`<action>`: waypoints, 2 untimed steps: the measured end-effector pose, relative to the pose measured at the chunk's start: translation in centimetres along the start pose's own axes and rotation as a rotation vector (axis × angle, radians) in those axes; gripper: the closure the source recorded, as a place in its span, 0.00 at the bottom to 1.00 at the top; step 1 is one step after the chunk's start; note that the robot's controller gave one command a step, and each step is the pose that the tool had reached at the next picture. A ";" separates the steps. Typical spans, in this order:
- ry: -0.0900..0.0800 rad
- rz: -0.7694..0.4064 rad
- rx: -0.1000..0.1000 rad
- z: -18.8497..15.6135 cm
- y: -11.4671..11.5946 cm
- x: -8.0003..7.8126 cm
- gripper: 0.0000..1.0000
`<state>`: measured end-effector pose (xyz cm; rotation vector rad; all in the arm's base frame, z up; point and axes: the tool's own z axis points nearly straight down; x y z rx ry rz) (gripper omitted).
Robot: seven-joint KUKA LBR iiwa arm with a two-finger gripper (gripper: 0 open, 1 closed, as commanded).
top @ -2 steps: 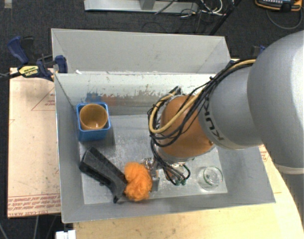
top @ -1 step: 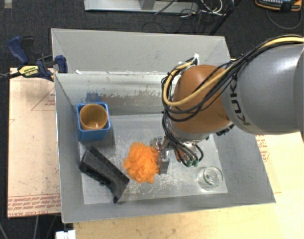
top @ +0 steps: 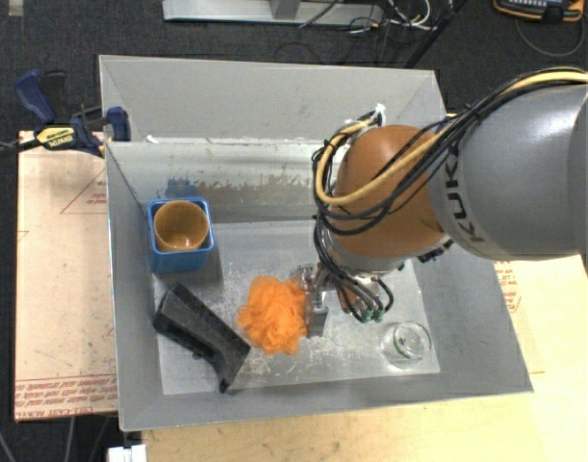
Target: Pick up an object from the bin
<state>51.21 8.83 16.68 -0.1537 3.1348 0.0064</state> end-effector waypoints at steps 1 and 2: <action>-0.009 -0.001 -0.001 4.6 0.0 -1.7 1.00; -0.008 0.027 -0.001 -8.9 -1.4 -0.8 1.00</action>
Offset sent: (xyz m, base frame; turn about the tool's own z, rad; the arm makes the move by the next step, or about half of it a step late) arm 0.0069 -0.0140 0.0867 0.0265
